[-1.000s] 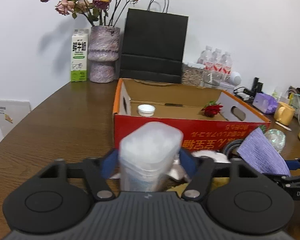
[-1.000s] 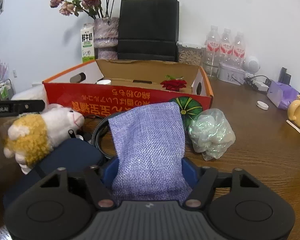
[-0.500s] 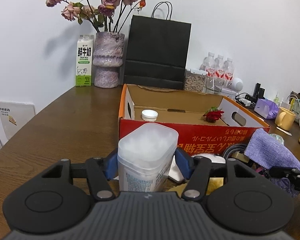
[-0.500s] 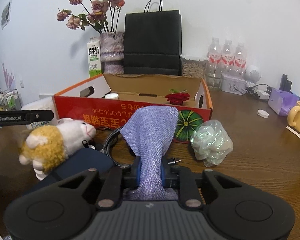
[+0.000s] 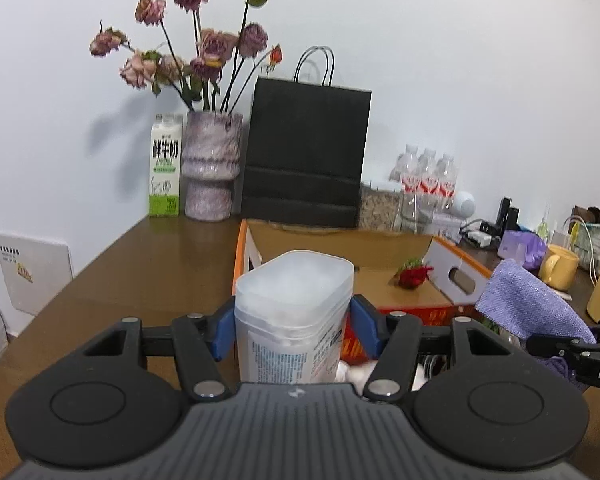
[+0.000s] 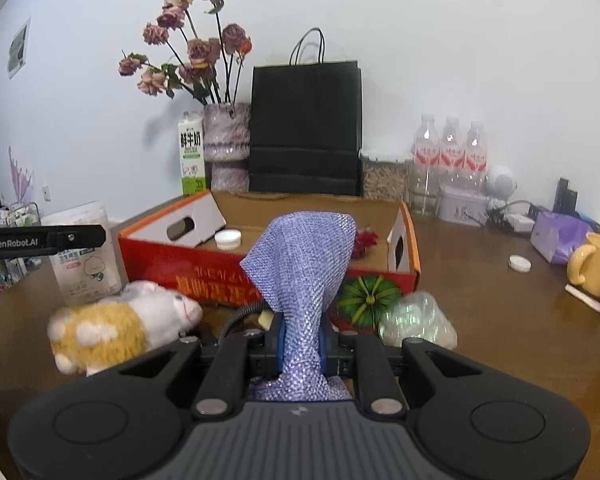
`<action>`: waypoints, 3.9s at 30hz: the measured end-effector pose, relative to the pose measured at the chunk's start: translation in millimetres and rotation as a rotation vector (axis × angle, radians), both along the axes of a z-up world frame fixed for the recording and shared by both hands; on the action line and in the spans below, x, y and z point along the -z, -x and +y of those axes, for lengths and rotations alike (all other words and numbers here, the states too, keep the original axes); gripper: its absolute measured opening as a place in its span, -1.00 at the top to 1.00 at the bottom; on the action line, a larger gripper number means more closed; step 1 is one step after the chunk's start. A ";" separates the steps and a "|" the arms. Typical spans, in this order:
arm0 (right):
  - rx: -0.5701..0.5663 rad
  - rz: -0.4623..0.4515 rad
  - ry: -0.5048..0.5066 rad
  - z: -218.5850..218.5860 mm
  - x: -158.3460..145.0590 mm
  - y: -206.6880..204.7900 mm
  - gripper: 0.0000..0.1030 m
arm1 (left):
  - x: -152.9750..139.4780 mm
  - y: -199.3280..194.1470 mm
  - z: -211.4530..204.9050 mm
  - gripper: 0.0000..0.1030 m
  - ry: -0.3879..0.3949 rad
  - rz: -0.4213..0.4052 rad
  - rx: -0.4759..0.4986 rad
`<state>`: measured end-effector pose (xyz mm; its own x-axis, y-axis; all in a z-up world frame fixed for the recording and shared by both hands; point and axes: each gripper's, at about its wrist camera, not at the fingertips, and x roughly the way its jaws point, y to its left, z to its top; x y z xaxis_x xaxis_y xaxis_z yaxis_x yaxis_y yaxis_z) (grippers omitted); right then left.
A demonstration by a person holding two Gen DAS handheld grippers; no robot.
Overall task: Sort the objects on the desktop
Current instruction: 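Lower the container and pouch into the box and open both tools, then withdraw both tools and reach toward the plush sheep and iridescent bag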
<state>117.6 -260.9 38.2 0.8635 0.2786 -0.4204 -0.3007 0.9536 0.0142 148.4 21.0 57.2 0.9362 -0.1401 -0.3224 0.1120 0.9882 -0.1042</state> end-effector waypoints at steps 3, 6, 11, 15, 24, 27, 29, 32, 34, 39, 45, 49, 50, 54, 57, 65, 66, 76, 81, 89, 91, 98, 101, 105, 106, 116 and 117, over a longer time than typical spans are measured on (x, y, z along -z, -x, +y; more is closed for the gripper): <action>-0.004 -0.026 -0.005 3.1 -9.8 -4.9 0.73 | -11.3 -4.6 -3.0 -0.16 0.000 -0.030 0.005; -0.004 -0.050 -0.015 4.8 -20.7 -14.0 0.73 | -24.6 -11.4 -7.1 -0.16 0.004 -0.066 0.008; 0.003 -0.092 -0.038 7.5 -39.5 -36.3 0.73 | -43.3 -30.4 -16.6 -0.16 0.013 -0.105 0.010; 0.011 -0.108 -0.046 13.3 -48.4 -60.2 0.73 | -47.5 -51.2 -24.3 -0.16 0.028 -0.099 0.025; 0.083 -0.050 -0.053 21.6 -41.4 -143.5 0.73 | -29.4 -110.5 -34.3 -0.16 0.019 -0.031 0.000; 0.114 -0.032 -0.076 17.0 -30.6 -167.4 0.73 | -15.8 -131.7 -33.3 -0.16 0.022 0.006 -0.033; 0.131 -0.014 -0.086 12.5 -19.5 -179.3 0.73 | -7.5 -144.2 -32.4 -0.16 0.024 0.036 -0.047; 0.131 0.030 -0.085 7.8 -4.2 -191.8 0.73 | 2.7 -153.6 -33.5 -0.16 -0.016 0.057 -0.078; 0.128 0.055 -0.081 7.1 3.8 -197.2 0.73 | 7.5 -157.2 -33.5 -0.16 -0.032 0.073 -0.087; 0.127 0.096 -0.075 8.1 16.1 -204.2 0.73 | 14.8 -167.9 -30.3 -0.16 -0.018 0.134 -0.078; 0.129 0.110 -0.075 9.8 18.8 -202.4 0.71 | 14.1 -166.5 -31.3 -0.17 -0.024 0.130 -0.072; 0.131 0.106 -0.065 11.8 18.3 -199.5 0.47 | 11.8 -164.4 -31.7 -0.43 -0.032 0.114 -0.080; 0.131 0.102 -0.064 12.1 17.3 -197.8 0.42 | 10.2 -161.6 -31.9 -0.57 -0.030 0.097 -0.072; 0.128 0.058 -0.062 12.7 10.2 -188.4 -0.52 | 3.3 -148.4 -37.1 -1.00 -0.054 0.029 -0.068; 0.121 0.020 -0.057 14.3 3.3 -181.2 -1.00 | 1.7 -142.6 -40.0 -1.00 -0.068 0.014 -0.074; 0.098 0.004 -0.050 18.3 -3.6 -170.3 -1.00 | -1.5 -137.4 -36.0 -1.00 -0.053 0.003 -0.100; 0.100 0.003 -0.050 18.4 -4.0 -169.6 -1.00 | -1.8 -136.6 -35.3 -1.00 -0.051 0.001 -0.102; 0.103 -0.010 -0.045 18.4 -10.4 -164.0 -1.00 | -5.9 -130.9 -34.4 -1.00 -0.052 -0.021 -0.106; 0.097 -0.025 -0.027 22.7 -15.1 -159.2 -1.00 | -9.6 -125.3 -32.6 -1.00 -0.040 -0.042 -0.109; 0.080 -0.048 -0.004 31.0 -29.3 -144.9 -1.00 | -21.5 -110.2 -30.7 -1.00 -0.051 -0.088 -0.120; 0.076 -0.055 0.002 32.9 -32.7 -138.7 -1.00 | -24.5 -104.0 -31.0 -1.00 -0.063 -0.107 -0.123; 0.066 -0.074 0.009 35.0 -41.8 -111.4 -1.00 | -33.5 -76.3 -28.4 -1.00 -0.075 -0.139 -0.125; 0.060 -0.079 0.012 34.8 -43.3 -96.5 -1.00 | -37.2 -60.9 -27.6 -1.00 -0.080 -0.151 -0.120; 0.049 -0.080 0.020 33.0 -43.7 -75.7 -1.00 | -39.6 -40.0 -26.5 -1.00 -0.082 -0.152 -0.116; 0.047 -0.081 0.021 32.4 -43.7 -69.7 -1.00 | -39.1 -35.0 -26.0 -1.00 -0.080 -0.151 -0.112; 0.041 -0.069 0.028 26.7 -33.4 -17.6 -1.00 | -22.9 12.5 -22.8 -1.00 -0.069 -0.106 -0.087; 0.041 -0.066 0.028 25.9 -31.7 -12.8 -1.00 | -20.2 17.2 -22.2 -1.00 -0.066 -0.101 -0.086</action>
